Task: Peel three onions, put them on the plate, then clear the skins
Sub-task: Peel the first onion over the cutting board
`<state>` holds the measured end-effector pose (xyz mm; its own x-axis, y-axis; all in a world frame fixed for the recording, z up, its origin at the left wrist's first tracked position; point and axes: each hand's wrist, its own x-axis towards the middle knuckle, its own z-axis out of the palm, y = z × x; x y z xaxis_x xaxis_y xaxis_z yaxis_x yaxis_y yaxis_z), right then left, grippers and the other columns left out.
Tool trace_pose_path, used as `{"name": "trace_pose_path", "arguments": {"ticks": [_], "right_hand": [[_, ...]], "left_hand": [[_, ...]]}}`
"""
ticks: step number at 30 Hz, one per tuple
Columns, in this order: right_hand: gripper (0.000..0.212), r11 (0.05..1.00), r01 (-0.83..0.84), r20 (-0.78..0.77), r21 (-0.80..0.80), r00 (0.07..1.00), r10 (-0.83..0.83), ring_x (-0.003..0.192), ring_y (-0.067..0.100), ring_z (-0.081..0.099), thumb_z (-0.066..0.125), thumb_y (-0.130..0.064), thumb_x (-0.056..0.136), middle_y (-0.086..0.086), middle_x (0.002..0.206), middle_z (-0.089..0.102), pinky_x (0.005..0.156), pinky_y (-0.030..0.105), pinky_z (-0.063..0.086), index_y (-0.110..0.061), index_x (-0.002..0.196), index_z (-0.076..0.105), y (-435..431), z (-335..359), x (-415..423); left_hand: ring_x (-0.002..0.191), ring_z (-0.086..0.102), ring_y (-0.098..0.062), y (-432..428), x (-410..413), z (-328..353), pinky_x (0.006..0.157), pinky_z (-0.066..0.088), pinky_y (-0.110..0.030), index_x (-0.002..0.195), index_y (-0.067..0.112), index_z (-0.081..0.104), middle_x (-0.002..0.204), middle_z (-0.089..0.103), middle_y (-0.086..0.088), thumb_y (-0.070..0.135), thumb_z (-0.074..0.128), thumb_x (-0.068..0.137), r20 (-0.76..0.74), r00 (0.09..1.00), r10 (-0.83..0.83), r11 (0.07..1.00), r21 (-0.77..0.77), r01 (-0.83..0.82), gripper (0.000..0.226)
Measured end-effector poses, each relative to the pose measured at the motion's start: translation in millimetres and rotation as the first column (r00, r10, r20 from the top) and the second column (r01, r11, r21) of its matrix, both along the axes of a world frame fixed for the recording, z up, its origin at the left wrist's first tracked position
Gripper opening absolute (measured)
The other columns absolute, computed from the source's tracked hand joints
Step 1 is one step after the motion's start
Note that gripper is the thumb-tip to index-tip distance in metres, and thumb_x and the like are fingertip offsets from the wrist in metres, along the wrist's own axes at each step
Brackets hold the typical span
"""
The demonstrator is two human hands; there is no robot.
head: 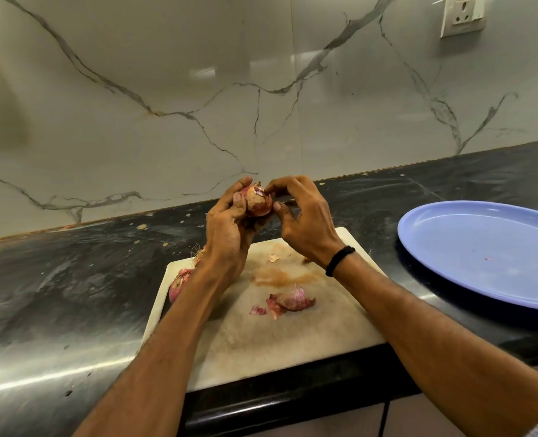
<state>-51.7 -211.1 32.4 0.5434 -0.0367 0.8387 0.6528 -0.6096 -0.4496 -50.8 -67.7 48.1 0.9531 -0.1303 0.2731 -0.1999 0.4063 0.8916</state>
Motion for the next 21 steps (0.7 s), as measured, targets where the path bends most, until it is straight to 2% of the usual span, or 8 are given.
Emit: {"name": "trace_pose_path", "arguments": {"ticks": [3,6,8,13,17,21], "right_hand": [[0.038,0.998,-0.021,0.000,-0.065,1.000,0.021,0.098,0.014,0.058,0.063,0.007,0.081,0.011,0.113,0.053,0.082,0.009,0.048,-0.008,0.115,0.059,0.8,-1.9,1.5],[0.037,0.992,-0.012,0.006,-0.122,1.000,0.013,0.098,0.019,0.060,0.067,0.001,0.082,0.012,0.115,0.051,0.083,0.017,0.052,-0.010,0.117,0.060,-0.1,-3.1,3.0],[0.036,0.989,0.001,0.017,-0.145,1.000,0.002,0.098,0.021,0.060,0.069,-0.003,0.083,0.012,0.115,0.051,0.084,0.021,0.053,-0.011,0.117,0.061,-1.5,-2.9,3.2],[0.032,0.983,0.021,0.033,-0.181,0.999,-0.015,0.098,0.022,0.059,0.072,-0.010,0.085,0.014,0.115,0.052,0.084,0.012,0.044,-0.012,0.116,0.062,-2.7,-3.7,3.5],[0.029,0.983,0.026,0.055,-0.179,0.998,-0.017,0.097,0.021,0.058,0.069,-0.011,0.087,0.015,0.114,0.054,0.086,0.009,0.041,-0.009,0.116,0.063,-3.3,-3.3,2.2],[0.026,0.983,0.021,0.068,-0.181,0.998,-0.009,0.094,0.019,0.058,0.066,-0.008,0.088,0.014,0.111,0.056,0.084,0.007,0.041,-0.006,0.113,0.064,-3.1,-2.8,0.2]], "left_hand": [[0.098,0.066,-0.029,1.3,0.7,-0.3,0.075,0.059,-0.032,0.134,0.008,0.058,0.124,0.063,-0.021,0.022,0.033,0.110,0.008,1.000,0.017,1.000,0.020,-0.017,0.038],[0.084,0.067,-0.022,1.7,1.3,-0.1,0.064,0.056,-0.028,0.128,0.011,0.062,0.115,0.067,-0.019,0.032,0.030,0.110,0.017,0.999,0.040,0.999,0.035,-0.040,0.042],[0.083,0.067,-0.019,1.8,2.4,-0.1,0.062,0.055,-0.026,0.125,0.014,0.063,0.113,0.067,-0.016,0.037,0.030,0.110,0.018,0.998,0.053,0.997,0.056,-0.054,0.043],[0.086,0.064,-0.021,4.4,6.0,-0.9,0.061,0.053,-0.026,0.129,0.018,0.062,0.115,0.067,-0.015,0.049,0.033,0.106,0.045,0.997,0.070,0.983,0.167,-0.077,0.048],[0.086,0.061,-0.020,6.3,5.6,-0.1,0.065,0.052,-0.027,0.126,0.021,0.063,0.114,0.066,-0.014,0.042,0.039,0.107,0.051,0.997,0.060,0.982,0.176,-0.068,0.037],[0.085,0.060,-0.018,6.6,6.7,-1.3,0.063,0.051,-0.026,0.128,0.019,0.062,0.115,0.064,-0.014,0.042,0.038,0.107,0.040,0.998,0.047,0.978,0.202,-0.054,0.039]]}}
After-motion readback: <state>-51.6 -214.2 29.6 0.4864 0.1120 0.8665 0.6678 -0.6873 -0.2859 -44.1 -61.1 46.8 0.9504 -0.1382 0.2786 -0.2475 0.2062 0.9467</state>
